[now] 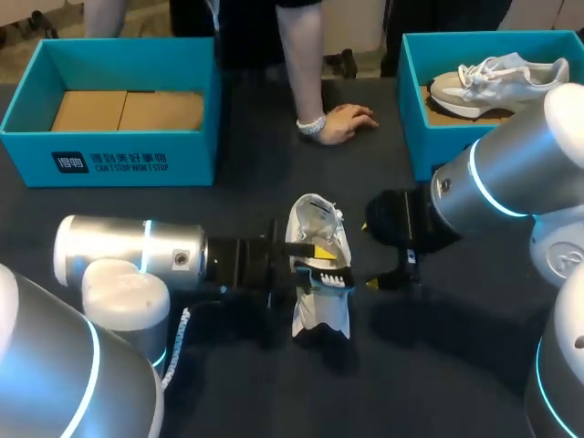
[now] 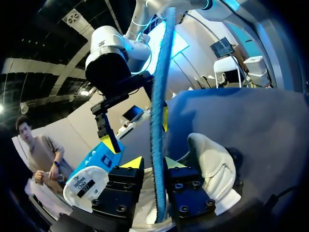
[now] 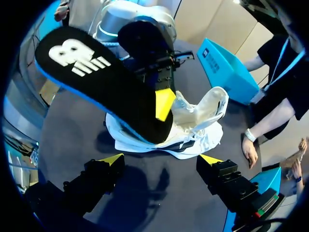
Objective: Take the shoe out of the shoebox, open the shoe tongue, remove and reinsert the insole, then place the shoe into the shoebox
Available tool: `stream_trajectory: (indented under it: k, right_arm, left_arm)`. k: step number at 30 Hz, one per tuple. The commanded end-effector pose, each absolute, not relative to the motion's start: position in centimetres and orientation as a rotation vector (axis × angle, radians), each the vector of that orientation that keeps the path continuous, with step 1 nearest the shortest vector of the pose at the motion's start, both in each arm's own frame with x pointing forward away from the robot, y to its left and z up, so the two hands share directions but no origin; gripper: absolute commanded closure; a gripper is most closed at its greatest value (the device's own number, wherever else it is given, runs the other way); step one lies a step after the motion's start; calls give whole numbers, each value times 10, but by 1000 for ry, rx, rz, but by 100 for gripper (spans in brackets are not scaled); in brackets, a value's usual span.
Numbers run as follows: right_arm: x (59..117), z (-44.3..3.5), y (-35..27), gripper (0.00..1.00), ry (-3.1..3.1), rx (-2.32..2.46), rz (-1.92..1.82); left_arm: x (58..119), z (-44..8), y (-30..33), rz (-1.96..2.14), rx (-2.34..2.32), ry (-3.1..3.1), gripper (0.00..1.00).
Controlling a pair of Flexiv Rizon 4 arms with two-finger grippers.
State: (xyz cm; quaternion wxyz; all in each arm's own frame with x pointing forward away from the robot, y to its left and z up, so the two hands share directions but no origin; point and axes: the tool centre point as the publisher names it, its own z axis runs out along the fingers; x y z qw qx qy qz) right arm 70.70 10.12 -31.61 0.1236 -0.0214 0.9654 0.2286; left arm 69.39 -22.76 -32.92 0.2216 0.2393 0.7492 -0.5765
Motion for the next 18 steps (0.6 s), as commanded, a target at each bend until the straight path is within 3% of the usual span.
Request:
stream_trajectory:
  k: [1,6,8,9,18]
  right_arm:
    - [706,-317,101,0,2813,-61,668]
    - [706,-317,101,0,2813,-61,668]
    - [706,-317,101,0,2813,-61,668]
    - [706,-317,101,0,2813,-61,668]
    - [706,-317,101,0,2813,-61,668]
  left_arm:
    - [684,-320,-217,-1522,653,2127,76]
    - [681,-321,-212,-1493,662,2152,74]
    - [681,-326,-213,-1486,669,2161,84]
    - [682,-329,-213,-1488,671,2172,100]
    - [694,-347,-221,-1464,704,2180,100]
